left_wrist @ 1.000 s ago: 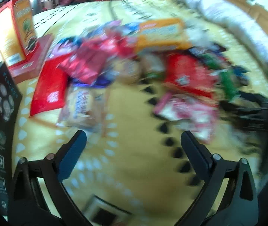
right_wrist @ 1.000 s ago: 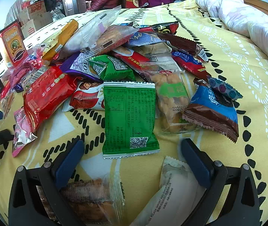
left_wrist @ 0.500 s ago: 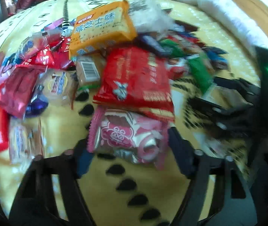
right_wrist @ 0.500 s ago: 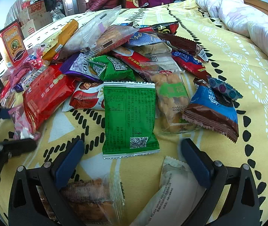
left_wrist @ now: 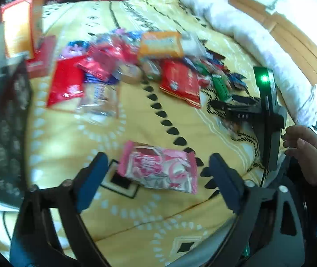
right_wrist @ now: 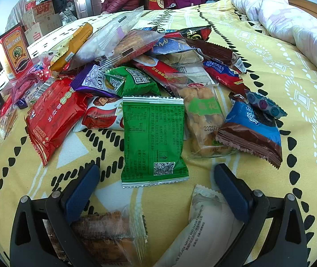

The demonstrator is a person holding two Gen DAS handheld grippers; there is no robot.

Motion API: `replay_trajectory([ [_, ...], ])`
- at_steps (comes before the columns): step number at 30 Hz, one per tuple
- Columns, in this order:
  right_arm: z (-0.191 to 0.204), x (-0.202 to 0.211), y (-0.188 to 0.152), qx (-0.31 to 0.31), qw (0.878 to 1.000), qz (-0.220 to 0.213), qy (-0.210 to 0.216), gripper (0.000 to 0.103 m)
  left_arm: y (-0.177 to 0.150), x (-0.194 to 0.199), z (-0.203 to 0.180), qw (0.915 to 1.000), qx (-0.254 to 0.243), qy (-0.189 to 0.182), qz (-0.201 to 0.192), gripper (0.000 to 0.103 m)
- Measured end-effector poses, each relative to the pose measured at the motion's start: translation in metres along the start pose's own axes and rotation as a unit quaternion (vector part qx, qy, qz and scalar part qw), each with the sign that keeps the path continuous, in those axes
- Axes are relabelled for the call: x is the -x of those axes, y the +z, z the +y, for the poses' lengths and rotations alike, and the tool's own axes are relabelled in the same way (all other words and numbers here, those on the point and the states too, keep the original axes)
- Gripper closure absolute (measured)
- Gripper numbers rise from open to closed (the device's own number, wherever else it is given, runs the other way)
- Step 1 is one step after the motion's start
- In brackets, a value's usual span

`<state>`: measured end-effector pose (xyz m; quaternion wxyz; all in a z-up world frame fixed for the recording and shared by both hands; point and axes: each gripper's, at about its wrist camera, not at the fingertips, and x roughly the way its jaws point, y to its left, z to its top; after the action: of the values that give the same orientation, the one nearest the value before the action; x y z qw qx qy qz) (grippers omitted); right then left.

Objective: Organize snacks
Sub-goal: 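Lower the left tool onto the pink flower-print packet and grasp it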

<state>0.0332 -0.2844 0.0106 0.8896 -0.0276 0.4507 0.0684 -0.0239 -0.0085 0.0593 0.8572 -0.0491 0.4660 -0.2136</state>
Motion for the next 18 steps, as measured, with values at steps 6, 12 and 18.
replay_trajectory([
  [6,0.000,0.000,0.000,0.000,1.000,0.000,0.000,0.000,-0.001,0.010,0.007,0.9980,0.049,-0.031,0.024,0.016],
  [12,0.000,0.000,0.000,0.000,1.000,0.000,0.000,0.000,-0.009,0.011,0.001,0.9975,0.051,-0.032,0.037,0.016],
  [18,0.000,0.000,0.000,0.000,1.000,0.000,0.000,0.000,-0.012,0.012,-0.004,0.9945,0.076,-0.058,0.042,0.017],
])
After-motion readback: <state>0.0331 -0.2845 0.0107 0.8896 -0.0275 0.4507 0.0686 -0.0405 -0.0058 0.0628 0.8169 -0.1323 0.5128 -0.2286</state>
